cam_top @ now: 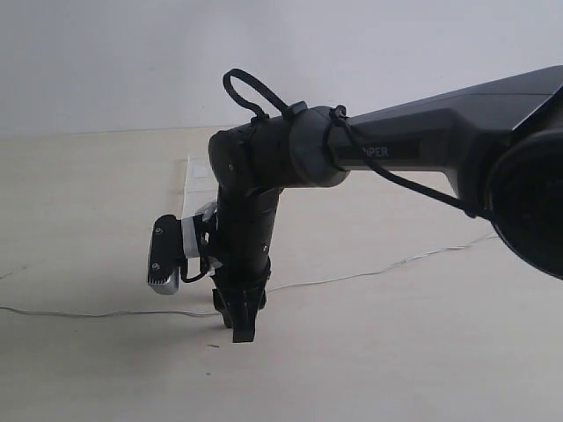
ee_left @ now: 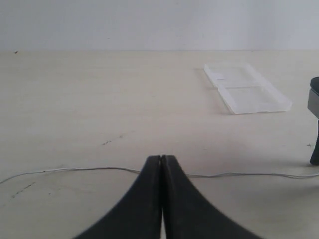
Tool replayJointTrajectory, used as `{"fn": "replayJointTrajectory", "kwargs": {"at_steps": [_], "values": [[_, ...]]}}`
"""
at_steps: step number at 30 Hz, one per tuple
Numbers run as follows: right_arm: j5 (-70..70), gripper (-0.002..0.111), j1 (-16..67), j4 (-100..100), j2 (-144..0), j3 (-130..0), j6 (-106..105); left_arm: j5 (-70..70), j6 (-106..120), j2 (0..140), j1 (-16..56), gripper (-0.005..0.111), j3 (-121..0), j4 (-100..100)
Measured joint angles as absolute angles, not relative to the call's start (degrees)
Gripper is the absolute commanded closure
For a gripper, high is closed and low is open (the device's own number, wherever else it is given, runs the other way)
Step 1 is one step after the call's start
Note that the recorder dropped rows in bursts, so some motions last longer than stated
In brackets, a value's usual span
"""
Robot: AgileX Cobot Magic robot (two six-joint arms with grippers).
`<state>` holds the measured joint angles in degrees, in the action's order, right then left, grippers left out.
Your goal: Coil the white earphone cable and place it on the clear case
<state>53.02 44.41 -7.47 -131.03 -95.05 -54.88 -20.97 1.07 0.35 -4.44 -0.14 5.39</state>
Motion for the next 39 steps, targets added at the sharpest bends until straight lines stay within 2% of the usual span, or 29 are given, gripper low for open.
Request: {"fn": "replayJointTrajectory", "kwargs": {"at_steps": [3,6,11,24,39], "values": [[53.0,0.068,44.4,-7.5,-131.4,-95.2,-54.0,-21.0,1.1,0.3,-4.4,0.107,-0.1,5.4],[53.5,0.073,44.4,-7.6,-131.8,-95.6,-53.6,-21.0,1.1,0.3,-4.4,0.107,-0.1,5.4],[55.2,0.108,44.3,-8.3,-132.2,-95.9,-53.3,-21.0,1.1,0.3,-4.4,0.107,-0.1,5.4],[55.9,0.108,44.3,-4.7,-128.9,-95.1,-51.1,-21.0,1.1,0.3,-4.4,0.107,-0.1,5.4],[42.9,0.108,44.3,-3.0,-97.6,-95.1,-30.4,-21.0,1.1,0.3,-4.4,0.107,-0.1,5.4]]}}
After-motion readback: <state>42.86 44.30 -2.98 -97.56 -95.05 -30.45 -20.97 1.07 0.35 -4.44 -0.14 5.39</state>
